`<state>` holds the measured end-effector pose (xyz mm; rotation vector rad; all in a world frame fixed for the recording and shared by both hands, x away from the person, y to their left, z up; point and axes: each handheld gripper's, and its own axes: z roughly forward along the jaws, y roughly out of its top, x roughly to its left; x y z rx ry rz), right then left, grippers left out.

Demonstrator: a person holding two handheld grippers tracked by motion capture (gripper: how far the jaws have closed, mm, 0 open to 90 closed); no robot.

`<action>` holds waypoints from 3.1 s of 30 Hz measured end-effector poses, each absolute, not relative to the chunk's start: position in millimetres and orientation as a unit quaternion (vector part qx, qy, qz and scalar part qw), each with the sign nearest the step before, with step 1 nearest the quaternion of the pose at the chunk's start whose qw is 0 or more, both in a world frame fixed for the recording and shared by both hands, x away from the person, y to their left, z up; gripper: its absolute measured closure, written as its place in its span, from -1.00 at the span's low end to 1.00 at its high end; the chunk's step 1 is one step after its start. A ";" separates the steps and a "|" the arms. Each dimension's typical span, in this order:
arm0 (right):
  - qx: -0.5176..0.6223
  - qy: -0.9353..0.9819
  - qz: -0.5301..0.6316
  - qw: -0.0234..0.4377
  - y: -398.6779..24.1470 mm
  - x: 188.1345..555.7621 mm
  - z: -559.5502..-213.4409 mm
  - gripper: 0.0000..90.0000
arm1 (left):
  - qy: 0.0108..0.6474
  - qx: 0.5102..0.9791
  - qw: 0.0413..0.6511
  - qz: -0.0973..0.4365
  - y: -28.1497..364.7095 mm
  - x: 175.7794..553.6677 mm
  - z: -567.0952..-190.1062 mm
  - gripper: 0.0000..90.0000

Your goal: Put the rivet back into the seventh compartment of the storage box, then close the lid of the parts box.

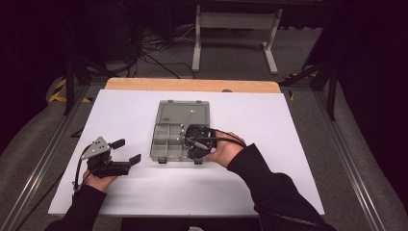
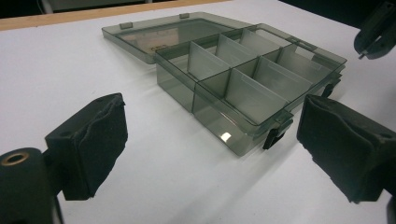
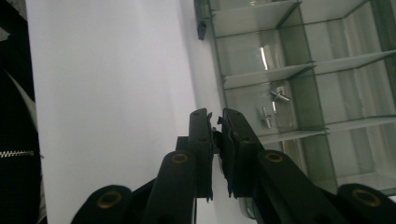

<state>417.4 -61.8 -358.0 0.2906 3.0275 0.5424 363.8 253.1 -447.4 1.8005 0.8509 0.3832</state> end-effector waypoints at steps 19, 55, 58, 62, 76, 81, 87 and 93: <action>0.121 0.975 0.182 0.042 -59.5 445.0 -355.1 0.83 | 0.356 0.754 0.529 0.160 253.3 364.0 -447.4 -0.80; 0.135 0.977 0.167 0.005 -46.4 461.2 -392.7 0.83 | 0.350 0.753 0.535 0.157 252.4 364.5 -447.5 -0.81; 0.134 0.977 0.165 0.001 -45.0 461.1 -395.4 0.83 | 0.355 0.749 0.535 0.162 252.2 365.5 -447.7 -0.84; 0.133 0.978 0.161 -0.002 -43.8 460.8 -399.1 0.83 | 0.354 0.745 0.541 0.166 252.6 366.7 -447.6 -0.86; 0.143 0.971 0.191 0.014 -52.1 463.5 -392.0 0.55 | 0.378 0.747 0.524 0.155 254.2 368.6 -443.8 -0.87; 0.153 0.965 0.213 0.024 -60.7 464.4 -384.4 0.49 | 0.383 0.749 0.517 0.159 252.8 370.9 -441.9 -0.95; 0.166 0.954 0.247 0.042 -75.7 461.3 -376.1 0.53 | 0.385 0.747 0.517 0.164 251.2 373.1 -441.2 -0.91; 0.181 0.942 0.277 0.056 -96.7 454.1 -369.3 0.68 | 0.389 0.745 0.514 0.171 249.7 376.5 -440.0 -0.62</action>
